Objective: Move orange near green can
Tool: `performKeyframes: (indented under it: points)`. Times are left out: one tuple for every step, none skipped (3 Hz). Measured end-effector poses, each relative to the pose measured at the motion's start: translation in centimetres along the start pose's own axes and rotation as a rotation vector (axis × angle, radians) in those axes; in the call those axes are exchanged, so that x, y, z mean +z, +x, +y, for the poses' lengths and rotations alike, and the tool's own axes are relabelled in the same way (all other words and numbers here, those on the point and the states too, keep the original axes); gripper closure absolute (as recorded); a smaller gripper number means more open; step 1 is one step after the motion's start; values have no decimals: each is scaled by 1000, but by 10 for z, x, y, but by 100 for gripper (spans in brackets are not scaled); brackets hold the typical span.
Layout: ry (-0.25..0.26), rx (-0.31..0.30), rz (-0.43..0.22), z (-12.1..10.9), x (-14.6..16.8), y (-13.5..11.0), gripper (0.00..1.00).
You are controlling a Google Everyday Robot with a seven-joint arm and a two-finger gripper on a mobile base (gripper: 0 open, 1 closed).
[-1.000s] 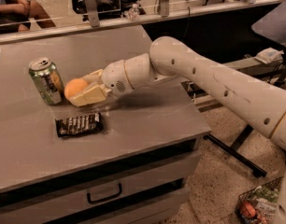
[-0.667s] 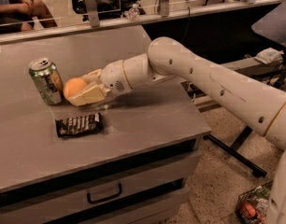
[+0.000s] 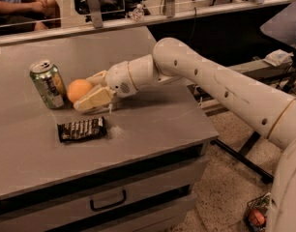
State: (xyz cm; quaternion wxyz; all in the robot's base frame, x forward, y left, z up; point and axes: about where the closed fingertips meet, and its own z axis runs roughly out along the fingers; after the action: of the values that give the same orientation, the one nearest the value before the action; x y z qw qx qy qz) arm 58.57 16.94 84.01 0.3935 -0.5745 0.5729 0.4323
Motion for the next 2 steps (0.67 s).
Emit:
performKeyframes:
  points:
    - [-1,-7,0,-4,-3,-1,0]
    - [-1,-7,0,-4,-3,-1,0]
